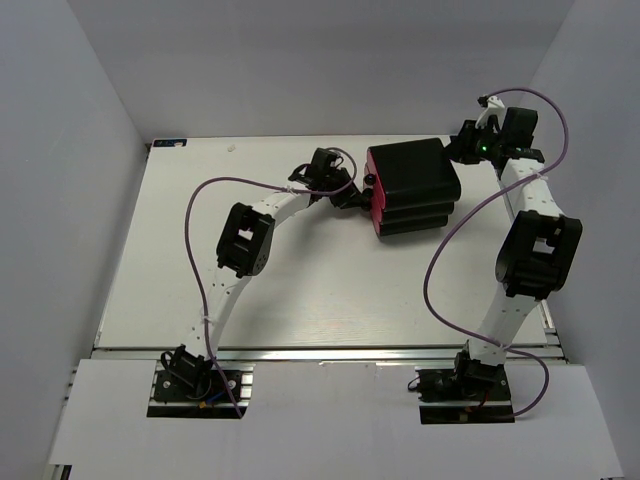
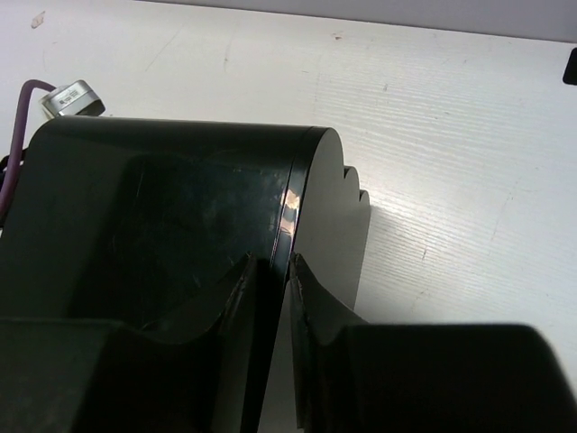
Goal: Sort the tools into containers
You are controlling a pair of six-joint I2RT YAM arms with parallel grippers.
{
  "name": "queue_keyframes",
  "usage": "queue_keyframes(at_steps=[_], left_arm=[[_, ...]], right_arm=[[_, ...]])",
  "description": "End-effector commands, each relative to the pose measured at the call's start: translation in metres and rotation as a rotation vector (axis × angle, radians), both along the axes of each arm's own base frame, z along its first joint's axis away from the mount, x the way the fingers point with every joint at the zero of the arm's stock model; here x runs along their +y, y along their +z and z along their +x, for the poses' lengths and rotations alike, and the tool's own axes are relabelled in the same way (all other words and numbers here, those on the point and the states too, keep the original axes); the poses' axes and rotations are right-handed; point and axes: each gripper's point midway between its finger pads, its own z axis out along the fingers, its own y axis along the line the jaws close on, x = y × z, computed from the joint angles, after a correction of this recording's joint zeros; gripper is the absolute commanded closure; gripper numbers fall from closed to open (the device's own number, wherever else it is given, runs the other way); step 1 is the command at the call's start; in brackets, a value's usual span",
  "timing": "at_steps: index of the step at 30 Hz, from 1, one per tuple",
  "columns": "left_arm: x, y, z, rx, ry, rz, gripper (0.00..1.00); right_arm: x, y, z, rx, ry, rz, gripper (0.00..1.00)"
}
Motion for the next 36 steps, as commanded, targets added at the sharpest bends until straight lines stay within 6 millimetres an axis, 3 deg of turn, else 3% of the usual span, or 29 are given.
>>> queue_keyframes(at_steps=[1,4,5,6,8,9,10,13,16,17,18,19,20,22,23,24,25,26,27,28,30,31,32,33,34,36], left_arm=[[-0.037,0.042,-0.012,-0.069,-0.091,-0.134,0.67],[-0.02,0.042,-0.008,-0.053,-0.028,-0.049,0.67],[-0.001,0.026,-0.002,-0.041,0.061,0.044,0.67],[0.014,0.042,-0.002,-0.049,0.111,0.077,0.67],[0.05,0.044,0.008,-0.06,0.236,0.149,0.67],[0.069,0.029,-0.001,-0.032,0.267,0.186,0.67],[0.086,0.055,0.005,-0.065,0.314,0.174,0.66],[0.127,0.069,0.004,-0.081,0.4,0.213,0.54],[0.152,0.075,0.002,-0.089,0.425,0.225,0.47],[0.156,0.092,0.001,-0.12,0.427,0.212,0.46],[0.16,0.099,0.001,-0.153,0.416,0.213,0.43],[0.161,0.097,-0.007,-0.153,0.382,0.21,0.4],[0.159,0.116,-0.012,-0.203,0.348,0.19,0.36],[0.147,0.139,-0.024,-0.31,0.218,0.143,0.23],[0.148,0.131,-0.037,-0.309,0.185,0.141,0.21],[0.146,0.167,-0.043,-0.411,0.168,0.08,0.19],[0.146,0.178,-0.051,-0.459,0.14,0.064,0.1],[0.148,0.172,-0.066,-0.457,0.109,0.062,0.04],[0.151,0.206,-0.073,-0.569,0.093,0.04,0.02],[0.154,0.214,-0.08,-0.595,0.082,0.046,0.02],[0.164,0.217,-0.092,-0.622,0.055,0.103,0.02],[0.169,0.235,-0.101,-0.664,0.059,0.106,0.02],[0.175,0.239,-0.105,-0.679,0.067,0.123,0.02],[0.179,0.235,-0.111,-0.686,0.061,0.142,0.02],[0.184,0.25,-0.12,-0.721,0.073,0.133,0.02],[0.192,0.247,-0.129,-0.736,0.089,0.147,0.02]], right_arm=[[0.034,-0.036,-0.042,0.205,0.1,0.081,0.75],[0.026,-0.031,-0.038,0.201,0.05,0.066,0.55],[0.023,-0.029,-0.036,0.189,0.038,0.053,0.37],[0.016,-0.024,-0.033,0.173,0.012,0.034,0.28],[0.006,-0.011,-0.026,0.133,-0.023,0.006,0.11],[-0.007,-0.004,-0.022,0.108,-0.072,-0.021,0.11],[-0.016,0.004,-0.019,0.084,-0.102,-0.038,0.11],[-0.041,0.024,-0.012,0.019,-0.196,-0.088,0.11],[-0.062,0.049,-0.008,-0.073,-0.244,-0.165,0.11],[-0.066,0.052,-0.008,-0.092,-0.256,-0.188,0.11],[-0.071,0.07,-0.012,-0.146,-0.276,-0.224,0.11],[-0.074,0.078,-0.013,-0.194,-0.266,-0.276,0.11],[-0.077,0.089,-0.013,-0.243,-0.27,-0.302,0.1],[-0.07,0.111,-0.025,-0.327,-0.215,-0.347,0.11],[-0.066,0.118,-0.029,-0.353,-0.197,-0.348,0.11],[-0.055,0.127,-0.039,-0.376,-0.176,-0.337,0.11],[-0.049,0.132,-0.044,-0.379,-0.18,-0.33,0.11],[-0.043,0.134,-0.049,-0.364,-0.194,-0.311,0.11],[-0.029,0.132,-0.061,-0.318,-0.184,-0.312,0.11],[-0.021,0.134,-0.067,-0.299,-0.174,-0.304,0.11],[-0.001,0.128,-0.091,-0.225,-0.115,-0.246,0.11],[0.004,0.121,-0.099,-0.193,-0.097,-0.222,0.11],[0.009,0.123,-0.109,-0.186,-0.083,-0.201,0.1],[0.016,0.118,-0.118,-0.159,-0.058,-0.165,0.11],[0.019,0.104,-0.125,-0.122,-0.047,-0.147,0.11],[0.024,0.106,-0.137,-0.13,-0.047,-0.116,0.11]])
